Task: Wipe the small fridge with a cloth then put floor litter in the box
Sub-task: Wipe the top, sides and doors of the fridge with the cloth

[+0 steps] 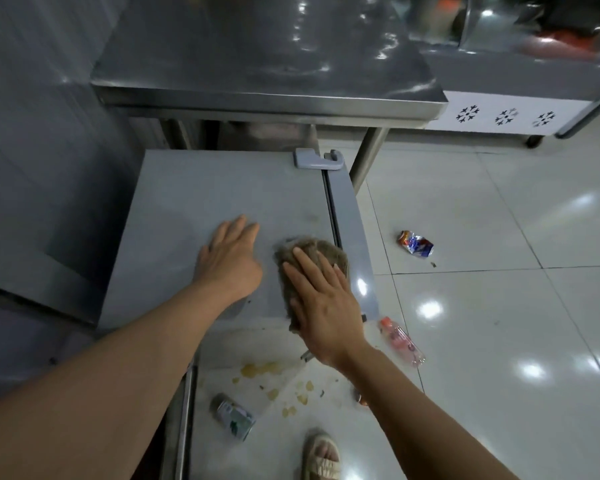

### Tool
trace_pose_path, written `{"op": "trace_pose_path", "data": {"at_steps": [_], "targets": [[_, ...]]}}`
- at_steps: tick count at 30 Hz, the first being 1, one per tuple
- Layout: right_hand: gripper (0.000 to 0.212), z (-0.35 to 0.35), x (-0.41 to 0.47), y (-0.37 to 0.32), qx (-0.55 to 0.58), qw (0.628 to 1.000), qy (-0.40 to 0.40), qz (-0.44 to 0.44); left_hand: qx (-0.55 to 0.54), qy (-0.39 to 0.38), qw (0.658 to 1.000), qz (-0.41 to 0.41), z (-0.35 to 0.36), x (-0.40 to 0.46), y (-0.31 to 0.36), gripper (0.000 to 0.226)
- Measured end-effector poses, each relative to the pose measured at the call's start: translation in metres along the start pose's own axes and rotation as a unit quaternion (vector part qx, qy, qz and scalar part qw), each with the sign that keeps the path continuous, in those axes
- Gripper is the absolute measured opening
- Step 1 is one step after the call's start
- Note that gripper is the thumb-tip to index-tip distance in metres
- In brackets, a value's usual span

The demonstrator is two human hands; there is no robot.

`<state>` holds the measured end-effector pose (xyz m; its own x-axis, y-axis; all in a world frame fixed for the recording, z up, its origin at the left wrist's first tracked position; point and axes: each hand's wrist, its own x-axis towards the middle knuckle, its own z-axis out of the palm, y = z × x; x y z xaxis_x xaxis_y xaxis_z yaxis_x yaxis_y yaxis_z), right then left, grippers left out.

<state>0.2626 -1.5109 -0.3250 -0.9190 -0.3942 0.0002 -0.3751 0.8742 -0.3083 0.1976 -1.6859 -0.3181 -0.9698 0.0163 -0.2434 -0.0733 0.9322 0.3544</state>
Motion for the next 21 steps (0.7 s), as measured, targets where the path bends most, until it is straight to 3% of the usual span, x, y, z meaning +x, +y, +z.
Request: {"op": "trace_pose_path", "data": {"at_steps": [4, 8, 12, 16, 21], "targets": [[0.049, -0.008, 0.027, 0.016, -0.008, 1.000, -0.008, 0.018, 0.021, 0.015, 0.998, 0.058, 0.015, -0.033, 0.010, 0.066], [0.053, -0.020, 0.069, 0.039, -0.036, 0.995, -0.031, 0.092, 0.004, 0.009, 0.999, 0.044, 0.025, -0.044, 0.011, 0.064], [0.055, -0.011, 0.030, 0.032, -0.027, 0.990, 0.014, 0.136, 0.006, -0.003, 0.999, 0.033, 0.025, -0.045, 0.013, 0.065], [0.057, -0.004, -0.049, 0.040, -0.049, 0.994, 0.046, 0.081, 0.016, 0.006, 1.000, 0.009, 0.028, -0.048, 0.021, 0.065], [0.053, -0.010, -0.042, 0.060, -0.062, 0.997, 0.033, 0.013, 0.035, 0.076, 0.996, -0.019, 0.038, -0.069, 0.017, 0.056]]}}
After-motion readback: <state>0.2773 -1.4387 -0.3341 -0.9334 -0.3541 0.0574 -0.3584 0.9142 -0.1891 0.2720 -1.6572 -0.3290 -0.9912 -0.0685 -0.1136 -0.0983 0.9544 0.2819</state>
